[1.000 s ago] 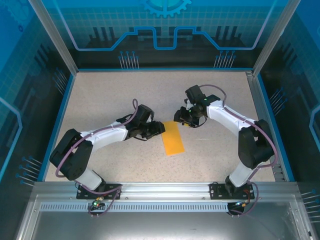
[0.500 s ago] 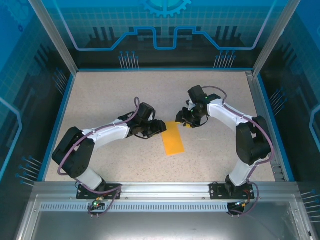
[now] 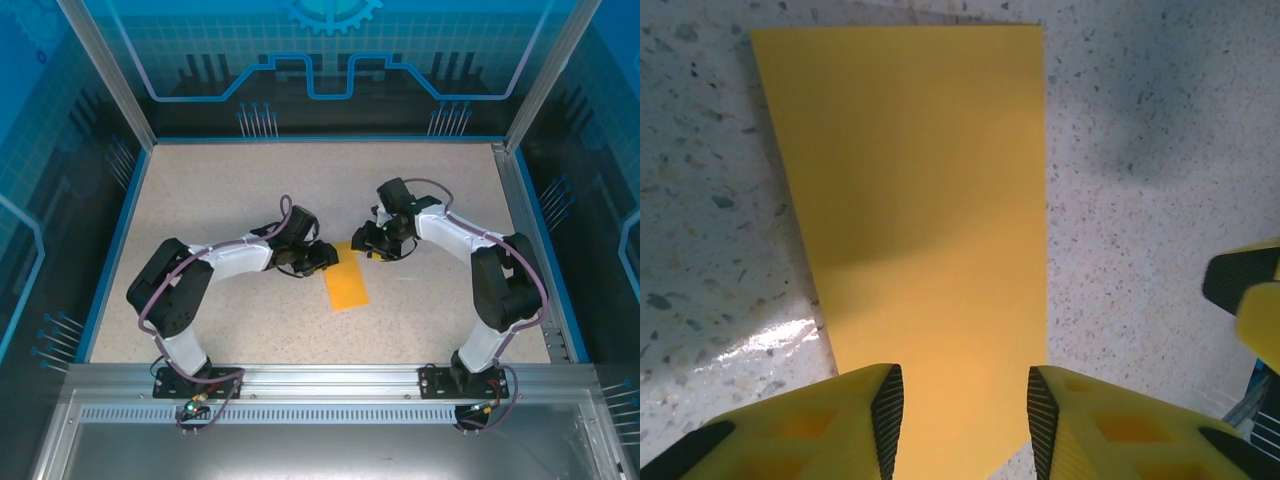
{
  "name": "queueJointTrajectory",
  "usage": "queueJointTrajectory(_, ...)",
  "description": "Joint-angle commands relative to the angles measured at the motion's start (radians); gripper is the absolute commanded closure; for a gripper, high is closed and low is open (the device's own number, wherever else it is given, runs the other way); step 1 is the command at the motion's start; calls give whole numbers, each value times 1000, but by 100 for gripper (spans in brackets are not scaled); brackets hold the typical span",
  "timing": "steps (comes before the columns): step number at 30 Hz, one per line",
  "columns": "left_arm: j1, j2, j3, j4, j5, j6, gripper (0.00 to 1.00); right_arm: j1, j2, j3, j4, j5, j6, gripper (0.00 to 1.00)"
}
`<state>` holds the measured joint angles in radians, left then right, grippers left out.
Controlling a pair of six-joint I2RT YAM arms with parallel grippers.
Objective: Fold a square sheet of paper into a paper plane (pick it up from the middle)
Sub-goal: Third fold the triangle at the center of the table.
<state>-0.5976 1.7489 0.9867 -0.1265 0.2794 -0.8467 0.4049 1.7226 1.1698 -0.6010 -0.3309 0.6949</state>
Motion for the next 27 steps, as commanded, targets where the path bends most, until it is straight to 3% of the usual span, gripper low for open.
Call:
queueJointTrajectory(1,-6,36,45,13,31,-15,62,-16,5,-6,21,-16,-33,51)
queueJointTrajectory(7,-6,62,58,27,19,-18,63,-15,22,-42,37,0,-37,56)
queueJointTrajectory(27,13,138,81,6,-57,34,66,83,-46,-276,161,-2,-12,55)
